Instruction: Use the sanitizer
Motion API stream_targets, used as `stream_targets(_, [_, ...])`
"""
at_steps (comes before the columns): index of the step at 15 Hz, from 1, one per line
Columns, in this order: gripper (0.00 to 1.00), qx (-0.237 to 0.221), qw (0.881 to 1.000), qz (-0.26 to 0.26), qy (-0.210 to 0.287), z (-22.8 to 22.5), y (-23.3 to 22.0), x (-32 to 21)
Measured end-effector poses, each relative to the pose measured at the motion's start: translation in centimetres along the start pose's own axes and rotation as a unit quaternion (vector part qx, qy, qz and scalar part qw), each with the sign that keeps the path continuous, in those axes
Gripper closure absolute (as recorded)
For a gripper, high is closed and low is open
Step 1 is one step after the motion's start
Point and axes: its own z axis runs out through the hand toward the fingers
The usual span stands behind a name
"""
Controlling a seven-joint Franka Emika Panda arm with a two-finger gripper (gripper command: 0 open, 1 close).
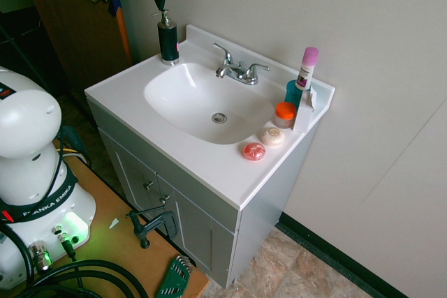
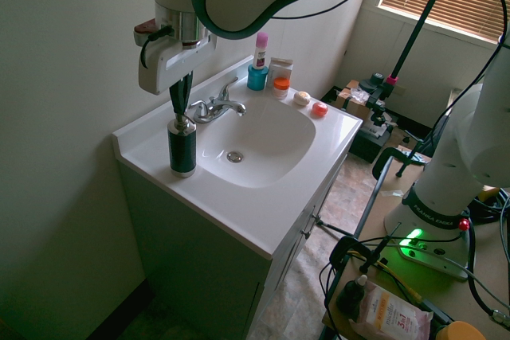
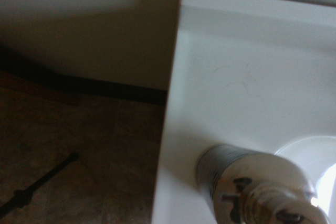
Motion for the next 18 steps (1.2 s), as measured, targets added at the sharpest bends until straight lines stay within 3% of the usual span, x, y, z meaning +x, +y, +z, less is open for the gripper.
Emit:
stream_targets(3, [0.0, 0.043, 0.999, 0.015, -0.015, -4.4, 3.0, 0.8])
stream_targets(5, [0.0, 0.07, 0.997, 0.023, -0.006, -9.9, 7.0, 2.0])
stream_targets(7, [0.0, 0.072, 0.997, 0.038, -0.002, -11.9, 11.8, 2.6])
stream_targets(11, [0.0, 0.041, 0.997, 0.057, -0.013, -7.6, 18.0, 2.9])
stream_targets(18, [0.0, -0.012, 0.996, 0.081, -0.02, -1.4, 22.4, 3.5])
